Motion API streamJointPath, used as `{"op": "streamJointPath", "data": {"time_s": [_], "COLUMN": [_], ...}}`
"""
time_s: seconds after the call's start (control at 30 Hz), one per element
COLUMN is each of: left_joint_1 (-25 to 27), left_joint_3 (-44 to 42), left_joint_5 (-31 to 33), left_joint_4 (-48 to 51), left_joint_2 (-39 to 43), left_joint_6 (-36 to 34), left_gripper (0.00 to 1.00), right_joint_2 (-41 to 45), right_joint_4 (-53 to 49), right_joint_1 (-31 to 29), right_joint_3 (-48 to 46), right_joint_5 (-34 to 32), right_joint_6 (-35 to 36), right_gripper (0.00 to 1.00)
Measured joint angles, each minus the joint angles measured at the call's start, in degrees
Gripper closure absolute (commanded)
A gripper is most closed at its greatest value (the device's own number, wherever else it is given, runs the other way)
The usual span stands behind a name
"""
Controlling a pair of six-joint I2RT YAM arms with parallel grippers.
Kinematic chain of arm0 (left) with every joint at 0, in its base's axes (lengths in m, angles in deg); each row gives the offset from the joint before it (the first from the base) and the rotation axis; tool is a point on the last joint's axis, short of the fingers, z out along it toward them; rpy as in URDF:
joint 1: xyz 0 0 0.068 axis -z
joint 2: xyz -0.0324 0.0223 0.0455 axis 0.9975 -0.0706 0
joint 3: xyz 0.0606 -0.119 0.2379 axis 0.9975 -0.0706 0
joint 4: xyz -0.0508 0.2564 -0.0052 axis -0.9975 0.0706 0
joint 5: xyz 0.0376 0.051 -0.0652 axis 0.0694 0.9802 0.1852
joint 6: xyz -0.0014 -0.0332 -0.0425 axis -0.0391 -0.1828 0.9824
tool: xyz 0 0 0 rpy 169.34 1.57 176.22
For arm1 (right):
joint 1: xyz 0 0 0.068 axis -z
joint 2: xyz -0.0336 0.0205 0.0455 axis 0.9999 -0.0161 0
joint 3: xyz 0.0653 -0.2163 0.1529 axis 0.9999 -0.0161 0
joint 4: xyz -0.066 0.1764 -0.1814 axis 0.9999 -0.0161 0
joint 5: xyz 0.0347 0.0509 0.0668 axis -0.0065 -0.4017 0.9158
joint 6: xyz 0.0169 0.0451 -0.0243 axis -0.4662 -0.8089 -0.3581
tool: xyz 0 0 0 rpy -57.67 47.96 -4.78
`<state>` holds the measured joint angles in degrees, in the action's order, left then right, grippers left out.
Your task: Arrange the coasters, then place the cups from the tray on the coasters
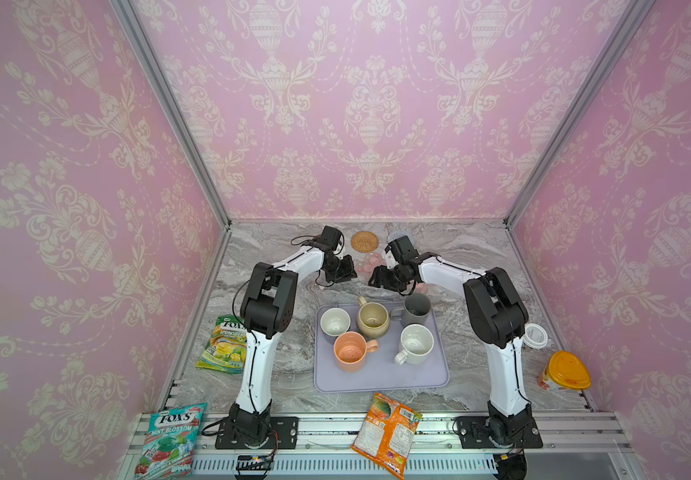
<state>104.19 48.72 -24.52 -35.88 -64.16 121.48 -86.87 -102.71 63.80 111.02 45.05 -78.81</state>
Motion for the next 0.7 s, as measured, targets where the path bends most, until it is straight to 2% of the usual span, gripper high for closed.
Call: {"op": "streamJointPath", "data": {"time_s": [0.33,0.7], "left_joint_1": [-0.2,-0.1], "left_joint_3": [13.4,16.9], "left_joint_5": [1.1,0.7], "left_joint_4": [0.2,-1.9], "left_joint_2": [-8.0,-12.0], "left_joint_6": [-1.8,-2.5], "left_gripper": [0.70,0.70], "right_joint_2": [1.4,3.4], "right_joint_4": [1.2,4.1], "right_joint_1": [0.1,2.1], "right_joint_3": [-2.3,-6.0], "right_joint_5": [-0.8,-0.8], "right_joint_6": [0.0,-1.1], "right_gripper": [0.35,0.34]}}
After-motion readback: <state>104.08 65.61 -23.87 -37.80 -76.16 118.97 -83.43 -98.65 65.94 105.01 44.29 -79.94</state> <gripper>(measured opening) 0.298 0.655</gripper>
